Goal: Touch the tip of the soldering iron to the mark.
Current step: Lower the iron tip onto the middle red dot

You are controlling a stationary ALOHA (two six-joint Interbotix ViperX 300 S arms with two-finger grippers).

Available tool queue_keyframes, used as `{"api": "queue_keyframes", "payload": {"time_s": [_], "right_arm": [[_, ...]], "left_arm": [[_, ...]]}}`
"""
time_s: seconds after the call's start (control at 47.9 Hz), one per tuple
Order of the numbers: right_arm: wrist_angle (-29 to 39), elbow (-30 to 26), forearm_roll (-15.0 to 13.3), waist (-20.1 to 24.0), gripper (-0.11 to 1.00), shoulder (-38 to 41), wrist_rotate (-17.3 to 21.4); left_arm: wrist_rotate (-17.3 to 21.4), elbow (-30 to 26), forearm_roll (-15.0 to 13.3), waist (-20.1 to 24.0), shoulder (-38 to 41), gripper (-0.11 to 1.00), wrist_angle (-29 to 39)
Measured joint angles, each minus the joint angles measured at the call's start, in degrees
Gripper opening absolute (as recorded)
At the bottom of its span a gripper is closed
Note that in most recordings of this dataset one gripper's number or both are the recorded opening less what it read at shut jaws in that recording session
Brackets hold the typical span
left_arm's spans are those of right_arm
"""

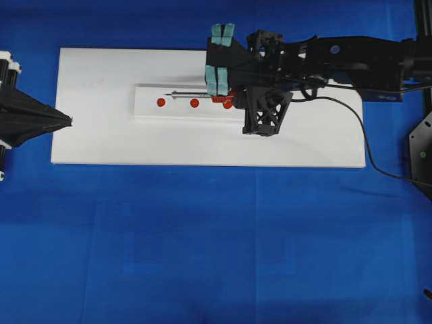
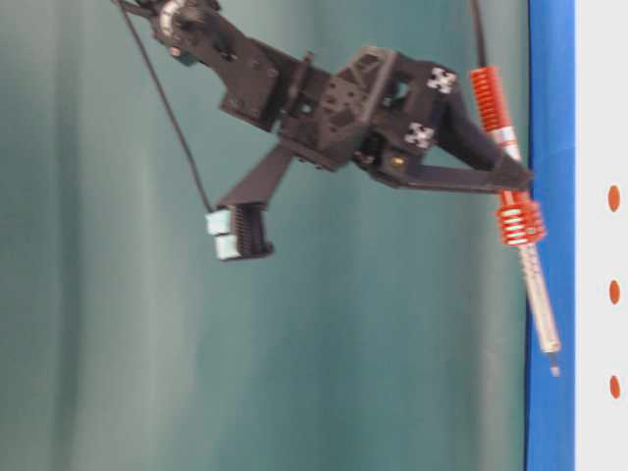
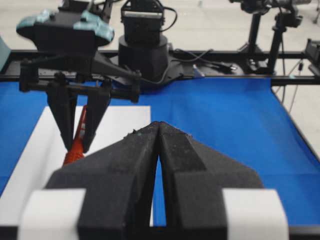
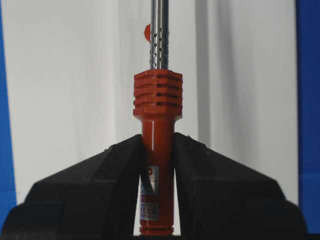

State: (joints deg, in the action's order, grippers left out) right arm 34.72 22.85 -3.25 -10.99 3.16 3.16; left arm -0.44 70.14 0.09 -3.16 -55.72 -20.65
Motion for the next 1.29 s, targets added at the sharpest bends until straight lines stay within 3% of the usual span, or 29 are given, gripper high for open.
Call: {"api": "queue_keyframes", "payload": {"time_s": [0.417, 1.294], "right_arm": [[-3.69, 0.09, 0.00, 0.00, 0.06, 4.66, 0.00], [-3.96, 0.00, 0.00, 0.00, 0.06, 4.83, -0.18]], "left_arm": [[0.09, 0.00, -0.09, 0.00, 0.09, 0.00, 0.00], [0.35, 0.00, 0.00, 0.00, 0.09, 0.00, 0.00]]}}
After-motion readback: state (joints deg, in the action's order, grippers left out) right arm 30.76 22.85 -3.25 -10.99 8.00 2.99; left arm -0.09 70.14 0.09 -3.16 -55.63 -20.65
